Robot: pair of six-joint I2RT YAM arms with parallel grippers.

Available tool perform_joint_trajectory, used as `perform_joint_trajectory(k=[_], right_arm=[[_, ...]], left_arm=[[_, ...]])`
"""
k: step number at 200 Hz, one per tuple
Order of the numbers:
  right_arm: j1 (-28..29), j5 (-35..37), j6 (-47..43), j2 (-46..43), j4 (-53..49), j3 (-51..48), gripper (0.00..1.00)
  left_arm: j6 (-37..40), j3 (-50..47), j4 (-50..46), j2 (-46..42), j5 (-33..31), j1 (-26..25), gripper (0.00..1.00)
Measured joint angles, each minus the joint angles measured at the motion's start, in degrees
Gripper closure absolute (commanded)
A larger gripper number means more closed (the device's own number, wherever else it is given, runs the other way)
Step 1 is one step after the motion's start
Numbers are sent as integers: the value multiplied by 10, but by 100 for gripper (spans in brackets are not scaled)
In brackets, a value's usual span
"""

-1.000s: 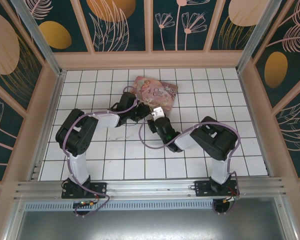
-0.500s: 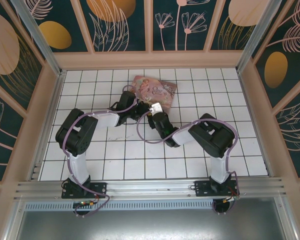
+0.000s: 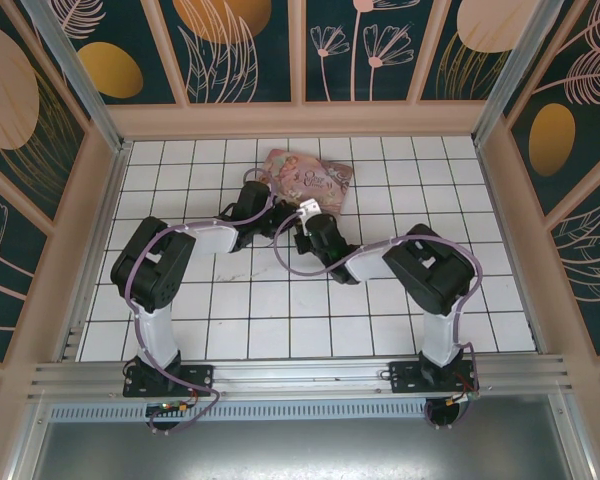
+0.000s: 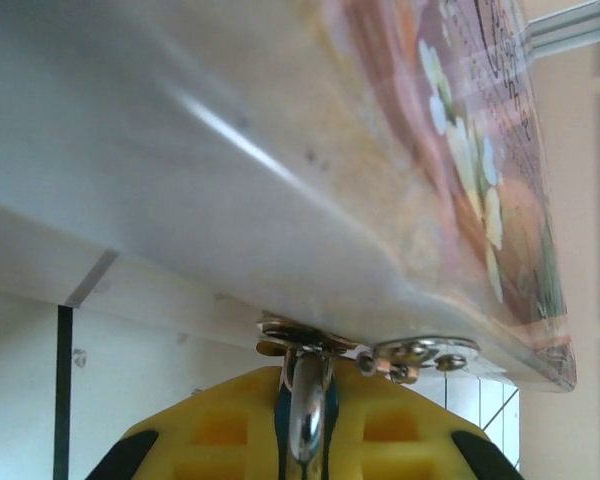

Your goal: Unlock the padlock with the key

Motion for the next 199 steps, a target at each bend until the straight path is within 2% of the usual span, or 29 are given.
perform_joint_trajectory(k=[36, 54, 113, 127, 140, 157, 199], right_arm=[[-59, -161, 81, -25, -21, -4, 100], [-76, -216, 116, -25, -20, -8, 100], [-86, -270, 199, -26, 45, -71, 100], [-86, -274, 216, -27, 68, -87, 100], [-86, -278, 230, -27, 83, -98, 100], [-88, -279, 243, -27, 94, -110, 100], [-90, -283, 251, -33, 102, -136, 100]], left_arm=[[2, 0, 22, 0, 6, -1, 100], [2, -2, 22, 0, 9, -2, 100], [2, -22, 15, 0, 22, -12, 100], [2, -27, 16, 0, 24, -14, 83], [2, -29, 17, 0, 26, -16, 75], [-1, -33, 20, -5, 32, -15, 59], [-7, -63, 28, -46, 33, -13, 44]])
